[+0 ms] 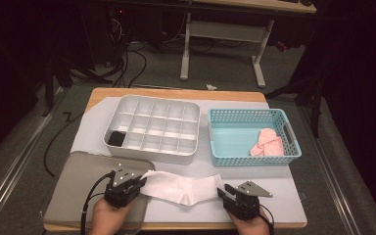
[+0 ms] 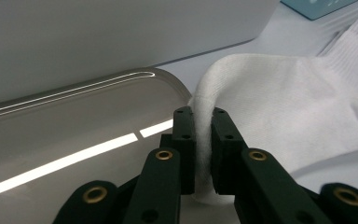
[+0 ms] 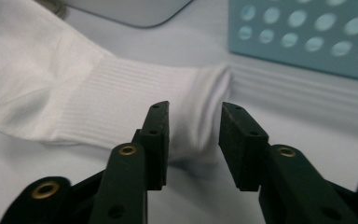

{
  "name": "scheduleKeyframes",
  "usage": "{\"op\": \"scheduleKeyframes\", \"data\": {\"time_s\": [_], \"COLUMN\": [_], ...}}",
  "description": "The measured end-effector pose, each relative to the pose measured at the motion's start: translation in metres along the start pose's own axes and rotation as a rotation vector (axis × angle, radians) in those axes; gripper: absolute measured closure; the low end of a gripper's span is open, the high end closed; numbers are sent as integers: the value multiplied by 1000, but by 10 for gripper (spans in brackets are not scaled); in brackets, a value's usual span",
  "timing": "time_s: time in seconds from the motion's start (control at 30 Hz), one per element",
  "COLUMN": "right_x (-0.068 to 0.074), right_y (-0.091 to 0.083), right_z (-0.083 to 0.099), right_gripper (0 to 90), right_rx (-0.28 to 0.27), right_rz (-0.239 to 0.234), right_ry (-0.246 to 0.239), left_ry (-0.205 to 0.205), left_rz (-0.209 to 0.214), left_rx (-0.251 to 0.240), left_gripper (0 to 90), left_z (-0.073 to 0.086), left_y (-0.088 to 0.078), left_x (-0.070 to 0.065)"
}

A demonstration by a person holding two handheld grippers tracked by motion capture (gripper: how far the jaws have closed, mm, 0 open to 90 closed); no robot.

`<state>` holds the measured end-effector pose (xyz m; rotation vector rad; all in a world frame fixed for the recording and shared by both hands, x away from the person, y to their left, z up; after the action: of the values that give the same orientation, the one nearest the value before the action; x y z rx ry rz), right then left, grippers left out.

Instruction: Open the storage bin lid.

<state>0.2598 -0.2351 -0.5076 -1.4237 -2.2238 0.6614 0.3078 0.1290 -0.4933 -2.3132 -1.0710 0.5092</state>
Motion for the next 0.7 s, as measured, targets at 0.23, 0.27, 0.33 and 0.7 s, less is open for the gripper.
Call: {"op": "scheduleKeyframes", "data": {"time_s": [0.23, 0.27, 0.33, 0.7], "right_x": [9, 15, 23, 15], "right_y": [-11, -10, -6, -10], "right_z": [-10, -11, -11, -5], "right_gripper": [752, 775, 791, 785], "right_rx": [-58, -50, -37, -34], "right_rz": [-14, -23, -44, -45], "right_ry": [-32, -49, -68, -54], "left_ry": [11, 9, 15, 147], "left_rz": [21, 30, 52, 224], "left_rx": [-8, -12, -13, 31], "left_gripper": [816, 815, 812, 800], "left_z": [-9, -11, -16, -38], "left_y": [-3, -3, -2, 43], "left_x": [-8, -11, -17, -89]}}
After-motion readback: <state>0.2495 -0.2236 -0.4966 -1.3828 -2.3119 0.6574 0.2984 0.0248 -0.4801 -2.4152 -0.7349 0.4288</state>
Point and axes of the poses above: each handheld gripper's, and its own axes: y roughly forward along the jaws, z roughly out of its underside, x roughly to its left, the point moved 1 cm from there along y, roughly forward along the jaws, and after that the axes turned 1 degree about z, right-handed, at the moved point
